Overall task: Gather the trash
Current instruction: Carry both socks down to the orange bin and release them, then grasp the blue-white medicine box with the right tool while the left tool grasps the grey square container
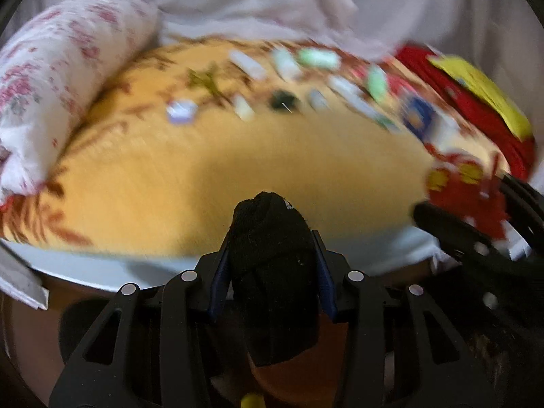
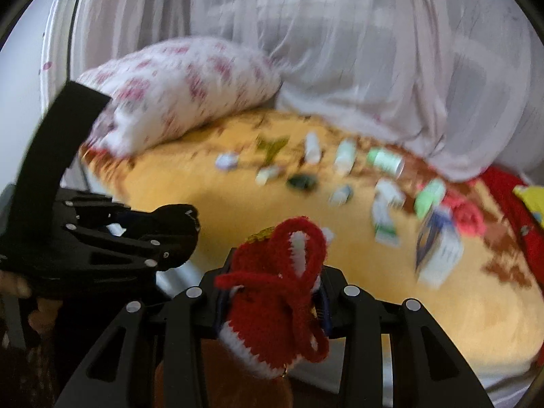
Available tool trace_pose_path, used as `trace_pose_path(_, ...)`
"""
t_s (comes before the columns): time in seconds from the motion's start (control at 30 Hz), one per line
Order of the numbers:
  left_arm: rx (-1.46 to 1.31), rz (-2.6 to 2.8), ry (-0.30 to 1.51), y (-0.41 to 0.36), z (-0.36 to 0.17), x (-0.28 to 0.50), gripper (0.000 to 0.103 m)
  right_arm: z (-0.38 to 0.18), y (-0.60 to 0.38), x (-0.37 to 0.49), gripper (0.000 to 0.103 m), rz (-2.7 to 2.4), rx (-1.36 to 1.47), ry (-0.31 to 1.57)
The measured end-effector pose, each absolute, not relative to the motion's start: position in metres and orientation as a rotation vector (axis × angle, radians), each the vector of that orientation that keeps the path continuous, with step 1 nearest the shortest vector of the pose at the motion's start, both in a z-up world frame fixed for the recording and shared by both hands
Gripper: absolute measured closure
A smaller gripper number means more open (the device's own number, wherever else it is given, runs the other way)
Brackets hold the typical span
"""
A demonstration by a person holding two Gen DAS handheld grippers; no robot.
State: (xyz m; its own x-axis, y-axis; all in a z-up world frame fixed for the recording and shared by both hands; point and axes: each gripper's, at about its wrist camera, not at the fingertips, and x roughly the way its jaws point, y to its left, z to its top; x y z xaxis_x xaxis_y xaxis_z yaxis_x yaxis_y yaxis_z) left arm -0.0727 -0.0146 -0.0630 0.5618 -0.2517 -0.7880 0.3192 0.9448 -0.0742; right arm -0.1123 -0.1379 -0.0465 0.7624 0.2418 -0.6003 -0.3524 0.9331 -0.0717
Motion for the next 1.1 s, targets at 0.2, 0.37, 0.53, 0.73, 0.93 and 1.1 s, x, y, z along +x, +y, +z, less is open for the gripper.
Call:
trace_pose_path(0.2,0.185,-0.484,1.043,-0.034,-0.094,-0.12,0.061,-0.086,-0.136,-0.146,0.064,0.398,-0.226,0.832)
trace_pose_path(0.37,0.219,-0.556,1.104,-0.039,-0.107,-0.136,0.059,-0.11,-0.128,-0.16,0.061,0.444,-0.252,0.935)
trace_pose_path(0.53,0.21,-0.496,1.122,-0.022,-0.106,-0.136,0.035,-0.122,-0.131,-0.163,0.039,0.437,-0.279,0.976)
trace_pose_path(0.73,0.176,-0.398,1.047,0.006,-0.086,-0.124,0.028,-0.11,-0.157,-0.154,0.035,0.328,-0.266,0.92)
trace_pose_path(0.93,0.122,-0.374,0.971,0.005,-0.068,-0.103,0.028,-0.077,-0.186,-0.14,0.032,0.23,-0.221,0.794)
trace_pose_path(1.1,0.088,-0.371,0.899,-0.012,-0.049,-0.08,0.025,-0.044,-0.228,-0.111,0.027,0.072,-0.153,0.648)
